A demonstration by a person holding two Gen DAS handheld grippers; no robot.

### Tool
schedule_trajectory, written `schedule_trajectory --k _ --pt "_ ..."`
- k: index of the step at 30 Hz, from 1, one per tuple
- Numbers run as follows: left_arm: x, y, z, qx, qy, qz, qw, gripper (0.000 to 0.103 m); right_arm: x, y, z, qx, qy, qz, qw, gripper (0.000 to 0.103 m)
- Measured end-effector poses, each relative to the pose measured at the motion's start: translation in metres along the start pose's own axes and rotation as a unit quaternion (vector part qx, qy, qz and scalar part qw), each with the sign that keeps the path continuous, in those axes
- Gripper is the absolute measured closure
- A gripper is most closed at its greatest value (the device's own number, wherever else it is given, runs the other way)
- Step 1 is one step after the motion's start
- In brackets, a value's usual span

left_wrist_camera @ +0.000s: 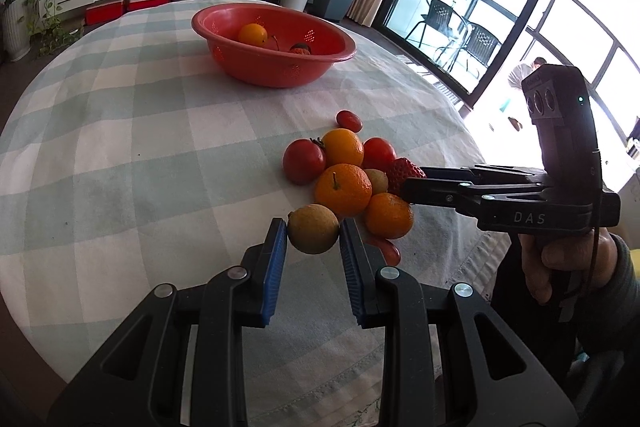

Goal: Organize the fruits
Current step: 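Grasp a small yellow fruit with the left tool while the right tool approaches a strawberry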

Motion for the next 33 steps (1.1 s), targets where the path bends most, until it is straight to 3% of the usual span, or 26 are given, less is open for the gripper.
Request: schedule_trajectory --k 10,14,33 --pt "0.001 -0.002 0.001 0.0 0.0 -0.002 1.0 0.077 0.0 -0.004 0.002 0.009 0.012 0.01 1.0 0.067" --pt "0.001 -0.002 0.0 0.0 0.001 -0.002 1.0 0.077 0.003 -0.004 -0.001 0.007 0.027 0.014 1.0 0.067" --pt "0.0 -0.002 0.001 -0.005 -0.002 -0.003 1.0 0.077 -0.014 -0.003 -0.002 0.003 0.015 0.024 1.0 0.068"
Point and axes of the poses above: each gripper's, at about its wrist camera, not at the fingertips, and x roughly the way its jaws point, y to its left, z to its top, the point moved 7 cm from there along x, roughly the way its jaws point, and after that the axes turned 15 degrees about x, right-handed, at the moved point
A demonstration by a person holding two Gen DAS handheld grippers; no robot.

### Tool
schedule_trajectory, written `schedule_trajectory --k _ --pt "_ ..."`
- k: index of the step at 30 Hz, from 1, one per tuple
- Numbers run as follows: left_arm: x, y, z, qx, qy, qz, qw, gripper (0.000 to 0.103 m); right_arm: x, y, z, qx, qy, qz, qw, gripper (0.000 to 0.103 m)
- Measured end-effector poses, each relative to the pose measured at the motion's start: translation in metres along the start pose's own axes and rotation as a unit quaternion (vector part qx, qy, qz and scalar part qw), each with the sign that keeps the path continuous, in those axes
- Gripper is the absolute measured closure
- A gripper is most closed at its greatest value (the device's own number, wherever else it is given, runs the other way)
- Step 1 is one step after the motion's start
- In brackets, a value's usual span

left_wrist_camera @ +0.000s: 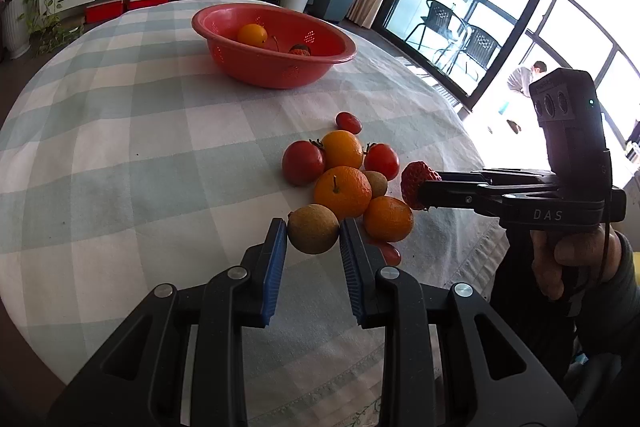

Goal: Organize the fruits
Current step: 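Grasp a small yellow fruit with the left tool while the right tool approaches a strawberry, then carry the yellow fruit and strawberry into the red bowl and open both tools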

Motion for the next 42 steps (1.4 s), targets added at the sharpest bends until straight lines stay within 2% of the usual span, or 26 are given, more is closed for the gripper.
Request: schedule_trajectory --k 4,8,10,16,20,23,28,31,36,42 --pt "-0.003 0.002 0.002 -0.008 -0.008 -0.006 0.9999 0.077 -0.017 -0.005 0.009 0.018 -0.015 0.018 1.0 0.068" --pt "-0.01 0.008 0.008 -0.025 -0.023 -0.02 0.9992 0.077 -0.042 -0.006 0.033 0.029 -0.048 0.043 0.997 0.068" --pt "-0.012 0.011 0.015 -0.024 -0.027 -0.015 0.9993 0.077 -0.053 -0.005 0.05 0.027 -0.07 0.045 0.996 0.068" --pt "-0.026 0.028 0.07 0.002 -0.056 0.006 0.9984 0.077 -0.064 0.012 0.106 0.008 -0.112 0.055 0.992 0.068" --pt "-0.019 0.045 0.119 0.018 -0.066 0.019 0.9974 0.077 -0.049 0.03 0.143 -0.012 -0.119 0.059 0.991 0.068" --pt "-0.005 0.06 0.153 0.023 -0.067 0.026 0.9972 0.077 -0.029 0.041 0.165 -0.037 -0.125 0.037 0.991 0.068" --pt "0.035 0.083 0.189 0.036 -0.038 0.05 0.9974 0.077 0.021 0.046 0.187 -0.054 -0.098 0.003 0.994 0.068" --pt "0.063 0.093 0.194 0.04 -0.014 0.057 0.9974 0.077 0.049 0.043 0.192 -0.064 -0.075 -0.018 0.995 0.068" --pt "0.095 0.096 0.181 0.046 0.01 0.054 0.9974 0.077 0.082 0.036 0.198 -0.07 -0.053 -0.036 0.996 0.068" --pt "0.114 0.1 0.172 0.05 0.021 0.057 0.9969 0.077 0.106 0.031 0.199 -0.094 -0.036 -0.07 0.992 0.068"
Point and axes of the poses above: each gripper's, at about its wrist camera, not at the fingertips, and x roughly the way its jaws point, y to its left, z to its top, the point moved 7 cm from there along x, roughly the way its jaws point, and after that the axes turned 15 degrees about x, right-handed, at the moved point
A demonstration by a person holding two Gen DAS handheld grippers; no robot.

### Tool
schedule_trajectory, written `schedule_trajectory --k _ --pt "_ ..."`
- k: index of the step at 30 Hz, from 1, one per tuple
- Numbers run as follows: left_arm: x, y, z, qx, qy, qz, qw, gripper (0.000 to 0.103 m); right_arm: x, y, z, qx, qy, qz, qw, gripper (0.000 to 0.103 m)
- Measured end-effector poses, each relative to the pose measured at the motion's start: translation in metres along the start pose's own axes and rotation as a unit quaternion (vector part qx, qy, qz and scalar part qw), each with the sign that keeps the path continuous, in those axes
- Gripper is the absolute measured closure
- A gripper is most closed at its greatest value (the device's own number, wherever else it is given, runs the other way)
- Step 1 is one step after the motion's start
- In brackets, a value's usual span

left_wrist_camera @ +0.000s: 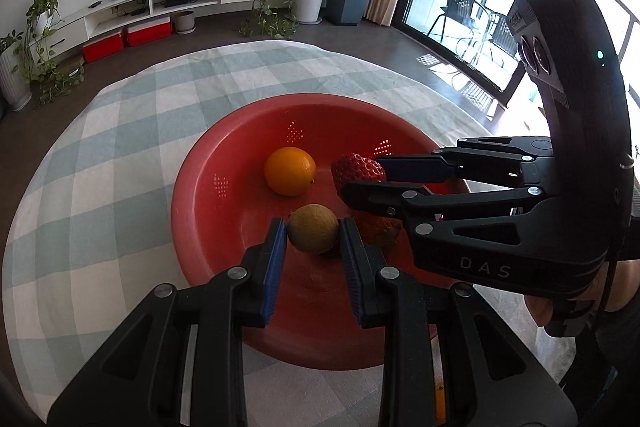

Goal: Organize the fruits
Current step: 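Carry the yellow fruit and strawberry into the red bowl and open both tools, then withdraw both tools from the bowl back toward the fruit pile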

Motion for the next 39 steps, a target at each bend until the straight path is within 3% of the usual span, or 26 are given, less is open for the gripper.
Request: schedule_trajectory --k 12,15,19,23,27,29,30,34,39 --pt "0.013 0.001 -0.004 0.003 0.001 0.008 1.0 0.077 0.008 -0.003 -0.001 -0.027 -0.004 -0.035 0.999 0.065" --pt "0.012 0.002 -0.004 0.0 -0.002 0.01 0.9999 0.072 0.008 -0.004 -0.001 -0.025 -0.006 -0.037 0.999 0.064" --pt "0.0 0.008 -0.004 -0.017 -0.016 0.018 0.9996 0.043 -0.001 -0.008 -0.001 -0.015 -0.011 -0.04 0.999 0.06" --pt "-0.025 0.008 -0.005 -0.026 -0.037 0.019 0.9988 0.035 -0.032 -0.008 -0.009 -0.009 -0.035 -0.028 0.999 0.05" --pt "-0.06 0.003 -0.012 -0.037 -0.065 0.029 0.9968 0.023 -0.076 -0.008 -0.033 -0.013 -0.06 -0.02 0.998 0.044" --pt "-0.077 -0.002 -0.022 -0.049 -0.077 0.029 0.9954 0.009 -0.099 -0.008 -0.05 -0.007 -0.07 -0.009 0.997 0.041" --pt "-0.086 -0.007 -0.028 -0.052 -0.083 0.026 0.9948 0.006 -0.11 -0.007 -0.061 -0.003 -0.072 -0.002 0.997 0.039" --pt "-0.112 -0.033 -0.058 -0.055 -0.084 0.02 0.9947 0.005 -0.143 0.0 -0.106 0.007 -0.077 0.032 0.996 0.039" --pt "-0.13 -0.085 -0.105 -0.044 -0.062 0.0 0.9971 0.005 -0.153 0.006 -0.152 0.03 -0.057 0.053 0.997 0.039"
Point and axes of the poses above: each gripper's, at about its wrist camera, not at the fingertips, and x roughly the way its jaws point, y to its left, z to its top, the point moved 7 cm from there along x, roughly the way its jaws point, and after that the axes turned 15 degrees about x, right-handed, at the moved point
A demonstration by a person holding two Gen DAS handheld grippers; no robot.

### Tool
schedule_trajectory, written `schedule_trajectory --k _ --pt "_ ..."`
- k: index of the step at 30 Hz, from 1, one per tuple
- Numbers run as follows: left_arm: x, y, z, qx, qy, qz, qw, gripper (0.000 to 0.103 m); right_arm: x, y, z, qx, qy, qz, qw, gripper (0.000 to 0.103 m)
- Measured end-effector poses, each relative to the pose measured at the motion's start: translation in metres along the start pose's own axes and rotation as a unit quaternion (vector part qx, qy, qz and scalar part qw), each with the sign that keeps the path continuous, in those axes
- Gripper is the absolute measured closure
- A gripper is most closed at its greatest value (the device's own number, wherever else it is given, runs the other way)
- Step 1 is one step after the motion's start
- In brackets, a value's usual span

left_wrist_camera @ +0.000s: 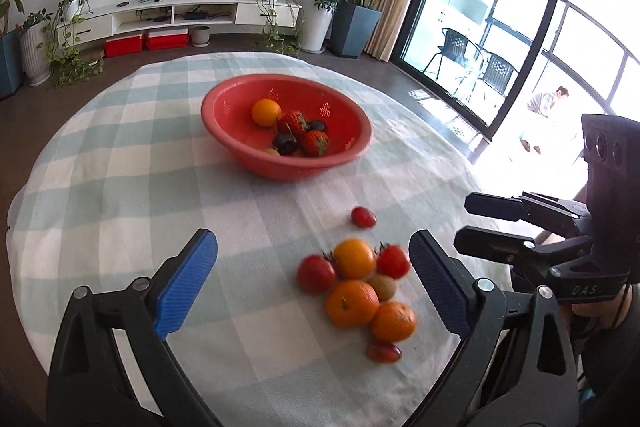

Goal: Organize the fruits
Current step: 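Withdraw both tools from the bowl back toward the fruit pile, then grasp a red grape tomato with the left tool while the right tool grasps a mandarin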

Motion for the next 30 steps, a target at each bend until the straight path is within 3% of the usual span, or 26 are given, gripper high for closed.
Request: schedule_trajectory --k 7,11,30 --pt "-0.021 -0.034 -0.074 -0.009 0.055 -0.005 0.9984 0.005 0.018 0.005 -0.047 0.012 0.054 0.014 0.998 0.04" --pt "-0.033 -0.038 -0.093 -0.014 0.064 0.005 0.9978 0.005 0.032 0.015 -0.059 0.005 0.077 0.02 0.997 0.044" --pt "-0.002 -0.057 -0.081 0.038 0.086 -0.006 0.9955 0.005 0.064 0.011 -0.063 0.039 0.131 0.028 0.99 0.061"
Point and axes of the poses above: each gripper's, at about its wrist camera, not at the fingertips, and x roughly the way its jaws point, y to its left, z to its top, the point moved 7 cm from there along x, roughly the way its jaws point, and after that the axes turned 15 degrees about x, right-handed, at the moved point
